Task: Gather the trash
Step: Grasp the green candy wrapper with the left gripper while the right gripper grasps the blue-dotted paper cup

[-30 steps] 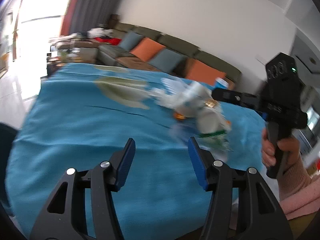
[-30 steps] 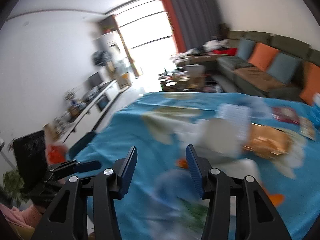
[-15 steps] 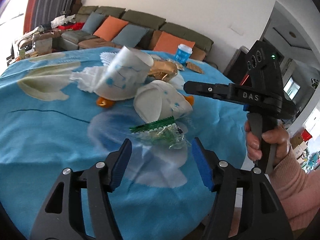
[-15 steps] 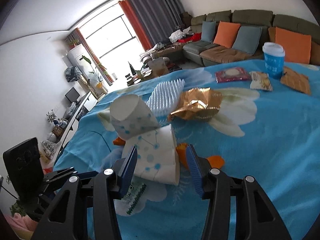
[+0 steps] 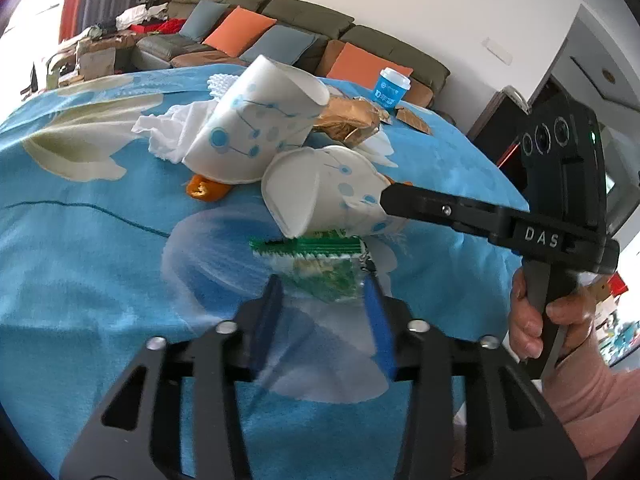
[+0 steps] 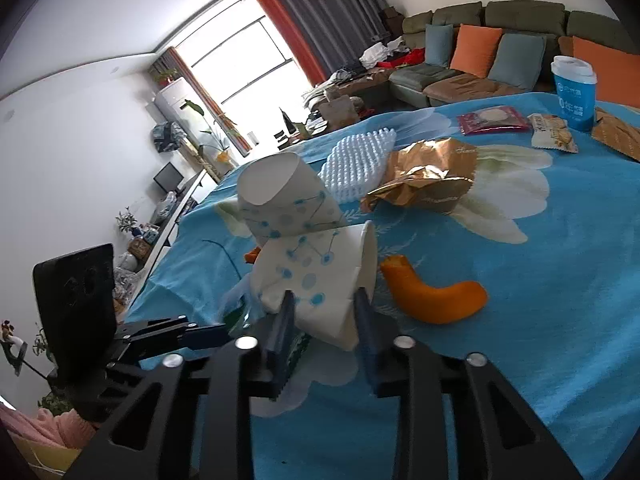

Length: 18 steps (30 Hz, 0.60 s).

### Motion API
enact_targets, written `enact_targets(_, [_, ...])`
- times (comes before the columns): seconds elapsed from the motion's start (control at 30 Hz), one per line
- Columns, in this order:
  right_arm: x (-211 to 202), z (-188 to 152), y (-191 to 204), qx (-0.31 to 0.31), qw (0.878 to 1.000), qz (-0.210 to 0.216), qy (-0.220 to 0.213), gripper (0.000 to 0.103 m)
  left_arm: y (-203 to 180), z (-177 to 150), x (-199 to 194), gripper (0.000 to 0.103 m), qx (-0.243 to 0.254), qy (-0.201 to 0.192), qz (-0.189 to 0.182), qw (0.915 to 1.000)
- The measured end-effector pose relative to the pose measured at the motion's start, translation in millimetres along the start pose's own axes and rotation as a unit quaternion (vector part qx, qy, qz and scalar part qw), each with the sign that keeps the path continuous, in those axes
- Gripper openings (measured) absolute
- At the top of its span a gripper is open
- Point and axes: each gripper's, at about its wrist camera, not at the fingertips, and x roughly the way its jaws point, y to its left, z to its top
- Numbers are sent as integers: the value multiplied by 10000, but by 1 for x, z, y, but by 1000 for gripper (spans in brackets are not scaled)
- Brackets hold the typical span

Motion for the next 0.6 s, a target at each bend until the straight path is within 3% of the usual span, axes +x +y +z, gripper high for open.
enact_targets(0.13, [-2, -1, 1, -4, 9999, 166, 20, 12, 7, 0, -1, 21, -164, -5, -77, 9998])
enact_targets(0.27, [-3, -1, 3, -12, 9995, 307, 8, 8, 13, -1, -5, 17, -249, -58, -167, 9995])
enact_targets(0.3, [-3, -2, 2, -8, 9995, 331, 2, 8, 14, -1, -6, 25, -268, -90, -134, 9995])
enact_targets(0.33, [-2, -2, 2, -14, 9994, 355, 9, 8, 15, -1, -7, 38, -285, -114, -114, 9995])
enact_targets(0.37, [-2, -2, 3, -24, 9993, 381, 12, 8, 16, 0, -9, 43, -302, -171, -51, 9994])
enact_targets(0.47, [-2, -4, 8, -80, 9990, 433, 9, 8, 18, 1, -10, 43, -305, -196, -22, 9993])
enact_targets(0.53, [-1, -3, 10, -92, 9989, 465, 22, 7, 18, 1, -9, 34, -338, -160, -49, 9993])
enact_targets(0.6, [0, -4, 12, -114, 9988, 479, 33, 4, 20, 0, -9, 34, -389, -152, -73, 9991])
